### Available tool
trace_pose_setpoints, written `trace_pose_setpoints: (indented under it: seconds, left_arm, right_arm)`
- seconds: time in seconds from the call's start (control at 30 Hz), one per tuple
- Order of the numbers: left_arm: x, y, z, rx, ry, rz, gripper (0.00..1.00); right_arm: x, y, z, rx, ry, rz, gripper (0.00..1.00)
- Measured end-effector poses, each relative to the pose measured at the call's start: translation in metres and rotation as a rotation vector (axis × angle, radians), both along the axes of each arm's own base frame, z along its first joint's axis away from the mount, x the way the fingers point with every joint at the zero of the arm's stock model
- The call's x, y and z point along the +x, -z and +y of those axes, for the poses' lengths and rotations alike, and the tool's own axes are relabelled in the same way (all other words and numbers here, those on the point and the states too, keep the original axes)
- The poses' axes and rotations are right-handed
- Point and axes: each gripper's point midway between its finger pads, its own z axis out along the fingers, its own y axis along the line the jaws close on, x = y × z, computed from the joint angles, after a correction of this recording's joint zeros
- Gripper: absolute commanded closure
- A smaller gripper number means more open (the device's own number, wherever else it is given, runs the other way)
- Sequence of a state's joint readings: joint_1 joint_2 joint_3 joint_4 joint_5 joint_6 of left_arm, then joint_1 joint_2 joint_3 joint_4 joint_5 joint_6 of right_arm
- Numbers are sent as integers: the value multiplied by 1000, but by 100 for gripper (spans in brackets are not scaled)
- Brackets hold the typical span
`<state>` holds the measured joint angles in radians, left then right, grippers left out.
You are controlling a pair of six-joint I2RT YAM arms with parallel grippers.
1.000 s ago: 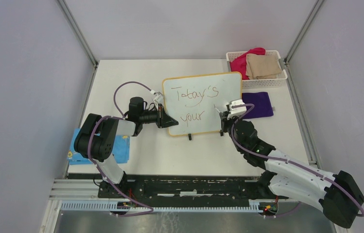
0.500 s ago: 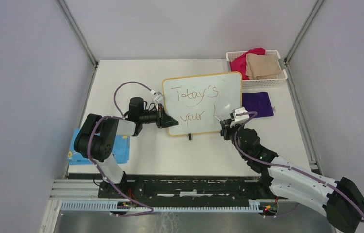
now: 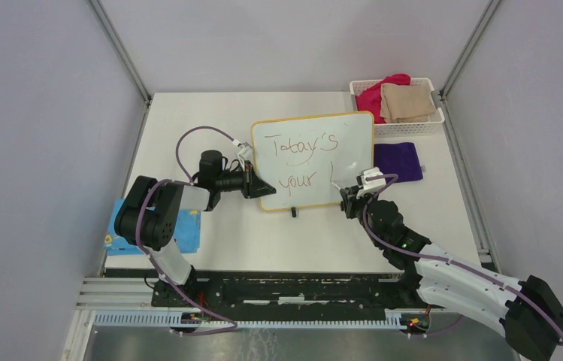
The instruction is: Write a sentence on the whiteboard
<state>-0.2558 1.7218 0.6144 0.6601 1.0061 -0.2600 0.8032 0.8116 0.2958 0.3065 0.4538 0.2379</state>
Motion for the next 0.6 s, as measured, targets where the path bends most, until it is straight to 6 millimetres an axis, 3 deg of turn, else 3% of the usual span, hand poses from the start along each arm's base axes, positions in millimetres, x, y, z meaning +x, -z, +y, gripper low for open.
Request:
trace_pose_setpoints:
  seconds: [0.6]
  left_arm:
    - [2, 0, -1, 2, -3, -3, 98]
  right_arm:
    - [14, -17, 7, -55, 10, -18, 100]
